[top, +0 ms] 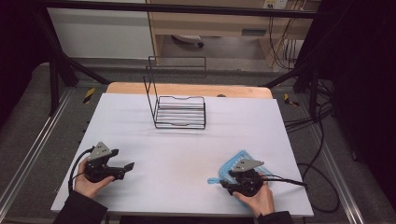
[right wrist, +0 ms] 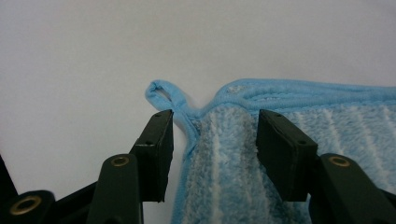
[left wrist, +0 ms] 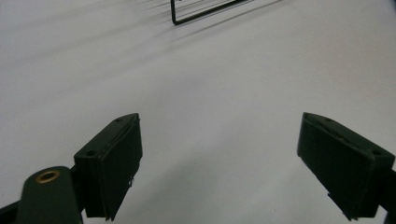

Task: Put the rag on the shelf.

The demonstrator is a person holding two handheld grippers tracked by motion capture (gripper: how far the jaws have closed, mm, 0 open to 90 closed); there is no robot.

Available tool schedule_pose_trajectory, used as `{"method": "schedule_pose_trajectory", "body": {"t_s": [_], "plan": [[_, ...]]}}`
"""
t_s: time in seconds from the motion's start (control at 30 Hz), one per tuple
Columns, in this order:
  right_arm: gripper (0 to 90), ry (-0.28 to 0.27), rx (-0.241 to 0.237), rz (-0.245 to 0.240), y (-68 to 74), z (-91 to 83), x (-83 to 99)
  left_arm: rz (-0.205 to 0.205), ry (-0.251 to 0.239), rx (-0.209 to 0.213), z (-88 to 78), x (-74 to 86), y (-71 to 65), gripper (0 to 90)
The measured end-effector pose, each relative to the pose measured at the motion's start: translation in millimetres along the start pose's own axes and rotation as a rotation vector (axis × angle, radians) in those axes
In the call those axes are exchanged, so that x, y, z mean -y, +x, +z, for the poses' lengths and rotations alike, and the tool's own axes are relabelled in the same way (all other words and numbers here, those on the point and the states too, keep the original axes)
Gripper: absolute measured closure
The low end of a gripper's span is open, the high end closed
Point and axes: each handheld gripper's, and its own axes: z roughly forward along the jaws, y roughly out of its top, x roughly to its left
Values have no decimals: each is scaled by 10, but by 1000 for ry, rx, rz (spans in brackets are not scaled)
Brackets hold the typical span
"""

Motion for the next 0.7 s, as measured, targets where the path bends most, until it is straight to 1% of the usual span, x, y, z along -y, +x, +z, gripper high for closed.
{"method": "schedule_pose_trajectory", "body": {"t_s": [0.1, 0.13, 0.17, 0.23, 0.27, 0.3, 0.33, 0.37, 0.4, 0.43, 0.47, 0.53, 0.57, 0.6, 0.67, 0.7], "plan": [[480, 8, 8, -1, 15, 36, 8, 2, 1, 0, 0, -1, -3, 140], [499, 7, 30, -9, 33, 55, 15, 2, 0, 1, 1, -1, -1, 140], [499, 7, 30, -9, 33, 55, 15, 0, 0, 0, 3, 0, 0, 140], [507, 11, 55, -21, 55, 72, 17, 0, 1, 0, 5, 1, -1, 140], [525, 22, 90, -49, 92, 92, 11, 1, 1, 0, 5, 1, -3, 140], [525, 22, 90, -49, 92, 92, 11, 2, 2, 0, 4, 0, -5, 140], [532, 31, 121, -77, 134, 109, 4, 2, 2, 0, 4, -2, -8, 140], [532, 31, 121, -77, 134, 109, 4, 2, 1, 1, 5, -2, -9, 140], [551, 33, 127, -76, 143, 108, 2, 0, -1, 0, 8, -2, -12, 140], [588, 31, 129, -75, 142, 108, 3, 3, 2, 0, 6, -2, -11, 140], [679, 40, 142, -88, 128, 96, -4, 3, 2, 1, 5, -2, -10, 140], [732, 46, 140, -77, 112, 85, -16, 2, 1, 0, 1, -1, -7, 140], [732, 46, 140, -77, 112, 85, -16, 2, 0, 1, -1, -1, -2, 140], [765, 45, 136, -61, 95, 76, -30, 1, -1, 0, -1, 0, 0, 140], [777, 46, 133, -55, 85, 67, -39, 1, -1, 1, -1, 1, 3, 140], [791, 41, 125, -43, 65, 51, -52, 0, -1, 1, -1, 1, 3, 140]]}}
